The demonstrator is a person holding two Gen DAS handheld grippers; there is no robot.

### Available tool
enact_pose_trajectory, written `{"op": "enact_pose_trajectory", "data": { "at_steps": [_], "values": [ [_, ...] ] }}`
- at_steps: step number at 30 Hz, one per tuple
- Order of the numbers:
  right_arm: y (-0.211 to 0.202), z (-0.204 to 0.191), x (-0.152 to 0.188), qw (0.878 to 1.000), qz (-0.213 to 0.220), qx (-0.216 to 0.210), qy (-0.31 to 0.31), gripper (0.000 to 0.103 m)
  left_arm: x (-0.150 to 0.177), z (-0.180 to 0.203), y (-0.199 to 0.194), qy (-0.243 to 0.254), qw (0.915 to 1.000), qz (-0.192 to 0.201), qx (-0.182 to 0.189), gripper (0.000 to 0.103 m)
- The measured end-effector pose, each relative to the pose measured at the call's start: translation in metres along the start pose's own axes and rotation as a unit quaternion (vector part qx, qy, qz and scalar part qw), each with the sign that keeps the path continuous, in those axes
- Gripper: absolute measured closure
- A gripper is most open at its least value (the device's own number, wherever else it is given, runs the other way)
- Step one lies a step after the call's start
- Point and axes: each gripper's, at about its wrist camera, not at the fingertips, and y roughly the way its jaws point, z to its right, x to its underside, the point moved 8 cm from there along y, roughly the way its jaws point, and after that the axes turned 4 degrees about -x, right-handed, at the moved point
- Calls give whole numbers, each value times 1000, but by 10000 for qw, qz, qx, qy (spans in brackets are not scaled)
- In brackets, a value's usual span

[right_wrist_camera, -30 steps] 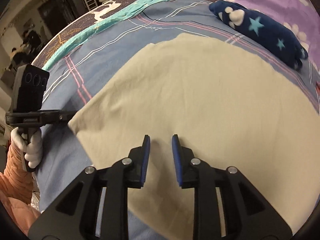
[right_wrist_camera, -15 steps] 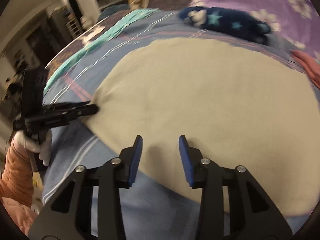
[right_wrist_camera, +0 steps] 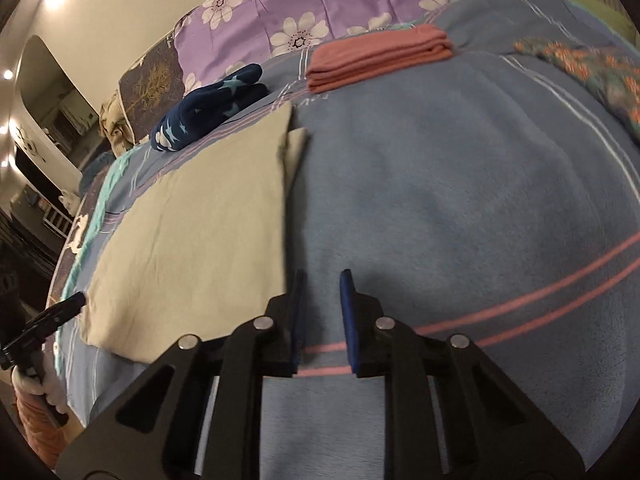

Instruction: Fold small clothes

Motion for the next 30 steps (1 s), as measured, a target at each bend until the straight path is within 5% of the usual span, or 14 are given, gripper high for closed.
{"op": "enact_pose_trajectory", "data": {
  "at_steps": [7, 14, 24, 30],
  "values": [
    [6, -12, 13, 9909, -325, -1284, 256, 92, -32, 118, 87, 637, 9940, -725, 512, 65],
    [15, -51, 20, 9793, -557, -1918, -316, 90, -54, 133, 121, 171, 9941, -1046, 242, 63],
    [10, -70, 31, 9675, -606, -2330, -775, 88, -47, 160, 137, 536, 9900, -1285, 208, 50],
    [2, -67, 37, 9657, -762, -2306, -919, 83, -35, 144, 143, 618, 9889, -1340, 153, 80]
  ]
}}
